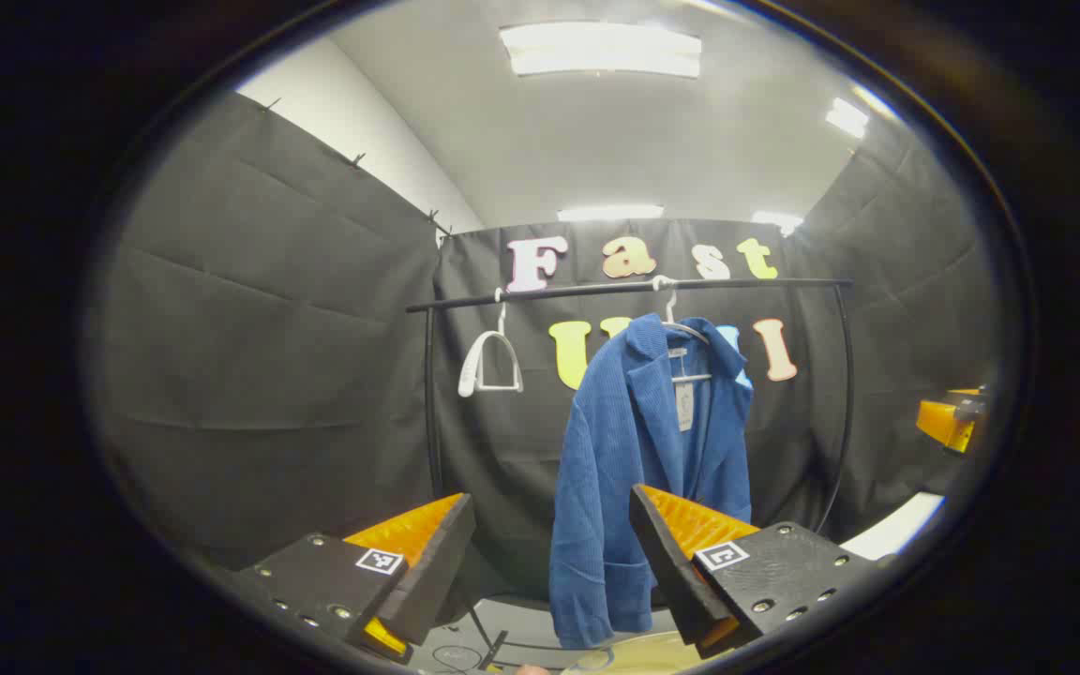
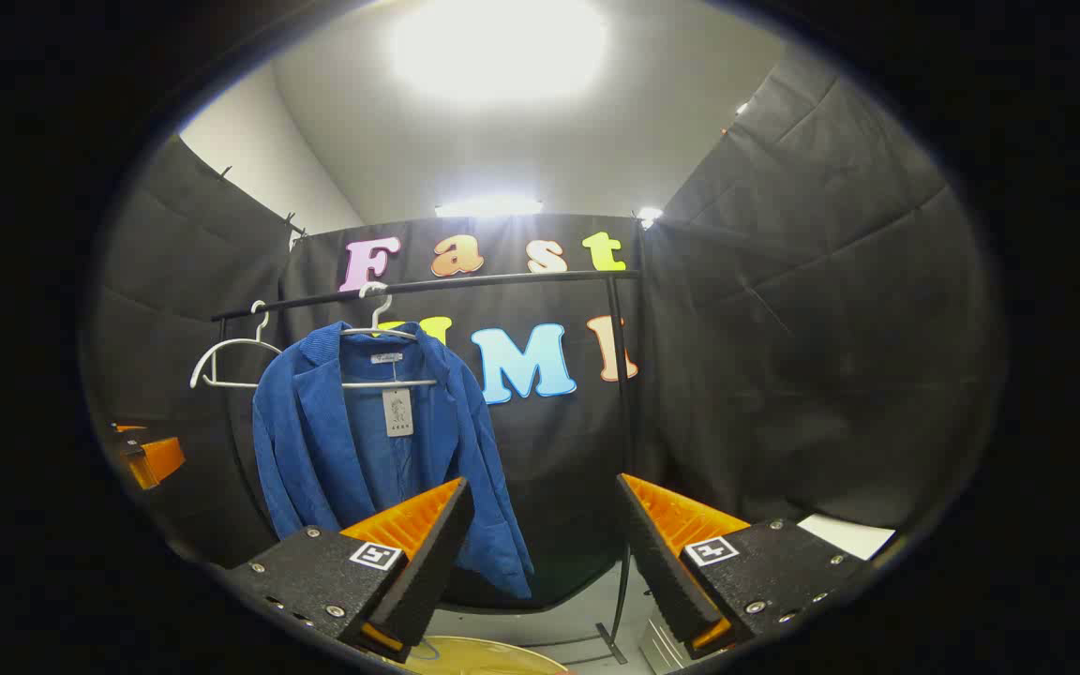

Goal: Grasp the clothes on the hanger with both hands and then place them into the laundry hamper below.

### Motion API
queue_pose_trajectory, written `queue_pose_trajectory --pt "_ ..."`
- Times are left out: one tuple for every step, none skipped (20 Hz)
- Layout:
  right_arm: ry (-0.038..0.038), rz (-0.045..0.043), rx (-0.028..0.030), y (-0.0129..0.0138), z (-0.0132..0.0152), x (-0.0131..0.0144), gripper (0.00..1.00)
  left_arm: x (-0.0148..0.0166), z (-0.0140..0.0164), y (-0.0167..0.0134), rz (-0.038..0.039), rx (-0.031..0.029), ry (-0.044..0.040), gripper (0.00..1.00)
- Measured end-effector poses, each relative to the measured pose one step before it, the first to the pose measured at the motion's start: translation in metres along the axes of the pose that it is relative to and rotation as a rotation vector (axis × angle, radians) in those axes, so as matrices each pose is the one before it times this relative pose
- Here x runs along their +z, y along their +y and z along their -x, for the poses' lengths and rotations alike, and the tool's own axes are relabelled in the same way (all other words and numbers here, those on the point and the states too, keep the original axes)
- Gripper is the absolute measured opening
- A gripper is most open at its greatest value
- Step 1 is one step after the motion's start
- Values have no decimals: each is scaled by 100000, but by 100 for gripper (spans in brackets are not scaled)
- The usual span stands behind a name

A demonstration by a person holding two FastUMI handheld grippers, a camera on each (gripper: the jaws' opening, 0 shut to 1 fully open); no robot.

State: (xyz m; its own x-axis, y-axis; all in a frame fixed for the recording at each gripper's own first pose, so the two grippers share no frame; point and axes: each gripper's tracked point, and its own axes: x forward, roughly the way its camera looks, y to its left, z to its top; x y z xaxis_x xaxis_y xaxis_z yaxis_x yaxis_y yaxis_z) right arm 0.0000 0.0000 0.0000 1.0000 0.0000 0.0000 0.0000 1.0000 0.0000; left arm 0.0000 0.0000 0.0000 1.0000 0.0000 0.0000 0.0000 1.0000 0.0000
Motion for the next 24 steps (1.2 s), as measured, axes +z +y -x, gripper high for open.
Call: queue_pose_trajectory --pt "-139 298 -278 -124 104 77 94 114 69 5 207 19 13 100" --pt "90 97 129 67 -17 -109 94 -6 5 -34 379 -9 46 100" --pt "164 55 227 83 17 -27 94 23 -18 -28 267 -14 103 100" --pt "189 146 46 -25 2 -35 93 -83 -79 29 233 170 203 100" --pt "116 43 -152 -38 120 -36 94 -88 -103 -38 188 35 335 100" --pt "-44 -36 -64 -85 102 -9 94 -140 -35 -145 295 -190 143 100" --pt "-302 167 -148 -21 115 72 94 -9 -26 -122 134 -285 39 100" --pt "-922 312 -163 -37 156 101 94 49 -2 -116 -159 -167 -486 96" --pt "-228 193 140 67 -9 58 93 30 145 79 -607 593 -164 100" --pt "558 48 840 292 -191 -281 94 -82 144 183 -398 751 433 100" --pt "315 96 236 124 -147 -64 94 -21 161 -87 357 -356 -182 96" --pt "195 -336 -795 -283 -230 -34 94 146 30 -159 578 -598 284 100" --pt "102 -904 -195 -19 -179 101 94 -120 79 -105 541 -601 425 100" --pt "33 -917 430 241 -222 73 94 91 64 -2 473 95 325 100" --pt "-275 -311 477 237 -385 201 94 77 -45 -36 591 292 310 100" --pt "-462 79 226 16 -449 292 93 212 -33 -126 777 136 6 100" --pt "-637 128 587 172 -590 379 93 182 -92 -160 724 92 40 100" --pt "-818 -6 837 287 -729 410 93 278 -106 -250 586 -3 40 100" --pt "-985 -170 1141 287 -761 568 94 368 -644 -479 379 238 -215 96" --pt "-1168 -233 1286 289 -818 583 94 525 -1026 -644 273 440 -165 100" --pt "-1112 -376 1560 344 -952 571 93 415 -1259 -630 523 247 -442 100" --pt "-999 -367 1587 304 -963 533 94 584 -712 -515 748 94 -818 100" --pt "-615 -248 1491 218 -969 477 93 562 -446 -506 661 -22 -1302 100" --pt "-285 -220 1322 218 -949 252 93 598 -319 -464 435 241 -1410 100"
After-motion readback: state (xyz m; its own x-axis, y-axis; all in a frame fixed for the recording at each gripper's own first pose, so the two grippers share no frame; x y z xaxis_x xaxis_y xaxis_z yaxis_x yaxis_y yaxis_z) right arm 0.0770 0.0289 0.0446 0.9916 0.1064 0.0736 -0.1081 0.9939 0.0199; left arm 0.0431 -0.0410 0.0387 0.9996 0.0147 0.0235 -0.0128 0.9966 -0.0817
